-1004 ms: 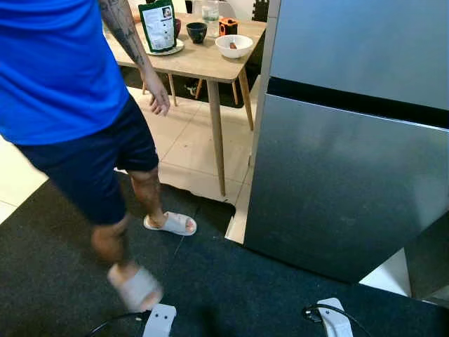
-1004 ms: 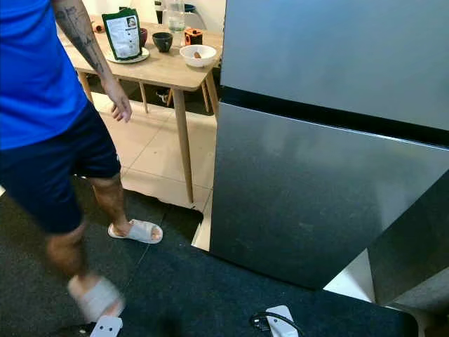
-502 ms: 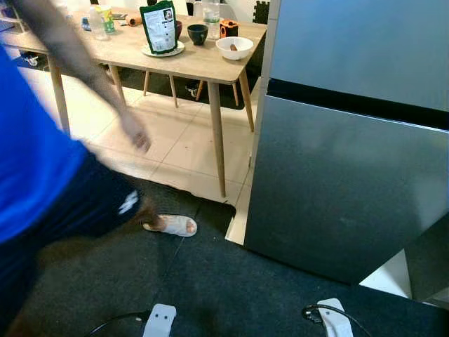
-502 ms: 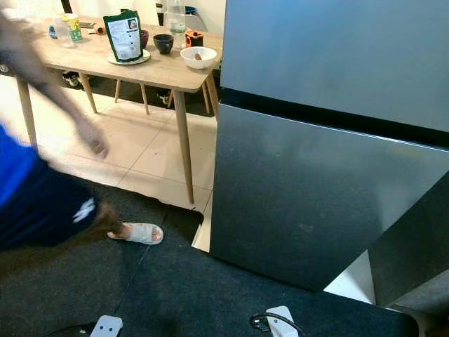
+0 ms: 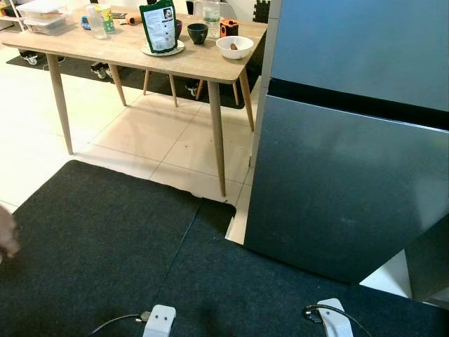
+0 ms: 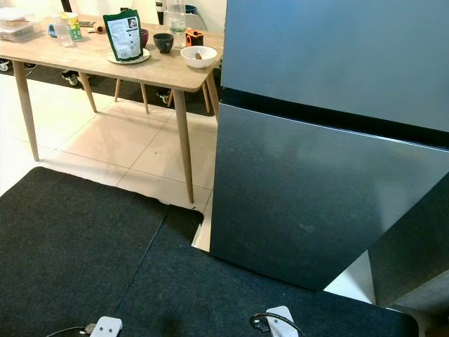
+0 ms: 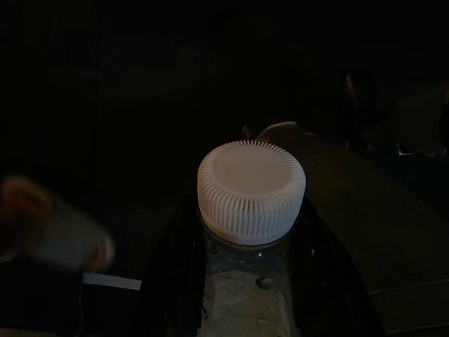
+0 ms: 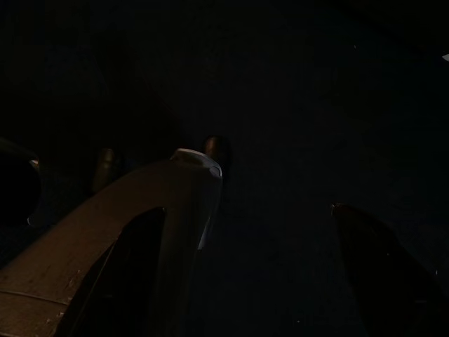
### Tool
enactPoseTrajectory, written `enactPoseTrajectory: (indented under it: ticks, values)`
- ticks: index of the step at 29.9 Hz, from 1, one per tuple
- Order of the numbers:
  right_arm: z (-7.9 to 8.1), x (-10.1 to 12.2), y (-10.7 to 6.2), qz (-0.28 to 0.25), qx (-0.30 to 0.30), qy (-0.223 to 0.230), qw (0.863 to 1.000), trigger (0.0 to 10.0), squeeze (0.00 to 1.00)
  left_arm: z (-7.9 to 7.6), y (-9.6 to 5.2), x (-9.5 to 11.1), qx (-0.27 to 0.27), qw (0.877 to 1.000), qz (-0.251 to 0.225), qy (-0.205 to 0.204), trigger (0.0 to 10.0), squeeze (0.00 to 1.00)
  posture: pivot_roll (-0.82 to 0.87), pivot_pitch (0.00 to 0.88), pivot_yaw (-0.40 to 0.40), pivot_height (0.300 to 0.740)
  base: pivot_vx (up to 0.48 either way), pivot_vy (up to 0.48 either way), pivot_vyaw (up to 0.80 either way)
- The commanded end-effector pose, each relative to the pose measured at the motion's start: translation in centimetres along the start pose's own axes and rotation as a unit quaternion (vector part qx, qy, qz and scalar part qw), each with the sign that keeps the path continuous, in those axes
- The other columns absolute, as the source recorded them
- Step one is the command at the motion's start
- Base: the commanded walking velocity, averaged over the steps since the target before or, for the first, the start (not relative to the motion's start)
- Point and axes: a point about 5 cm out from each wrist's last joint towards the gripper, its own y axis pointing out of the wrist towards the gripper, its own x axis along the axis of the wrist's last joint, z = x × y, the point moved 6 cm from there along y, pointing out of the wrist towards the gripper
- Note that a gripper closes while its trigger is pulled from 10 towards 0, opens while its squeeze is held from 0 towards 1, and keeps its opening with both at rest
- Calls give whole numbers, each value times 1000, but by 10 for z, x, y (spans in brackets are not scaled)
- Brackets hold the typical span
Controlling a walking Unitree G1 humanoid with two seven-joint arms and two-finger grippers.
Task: Restocking fridge
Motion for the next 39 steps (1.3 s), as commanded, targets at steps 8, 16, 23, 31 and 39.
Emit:
enactPoseTrajectory:
  ticks: [8,16,23,31,39]
  values:
    - [-3,-10,-2,14,-4,4,1000,10000,0,-9,1,-8,-16,1000,12,-1,10000,0,-95,111,-18,740,0,0,0]
    - [-2,-11,-2,15,-4,3,1000,10000,0,-9,1,-8,-16,1000,12,-2,10000,0,-93,110,-16,740,0,0,0]
    - [-2,-12,-3,16,-4,3,1000,10000,0,-10,1,-9,-16,1000,13,-5,10000,0,-92,113,-17,740,0,0,0]
    - [-2,-11,-2,16,-4,2,1000,10000,0,-11,1,-9,-17,1000,13,-6,10000,0,-92,115,-18,740,0,0,0]
    - [-1,-12,-2,16,-4,1,1000,10000,0,-11,1,-10,-17,1000,14,-6,10000,0,-94,117,-19,740,0,0,0]
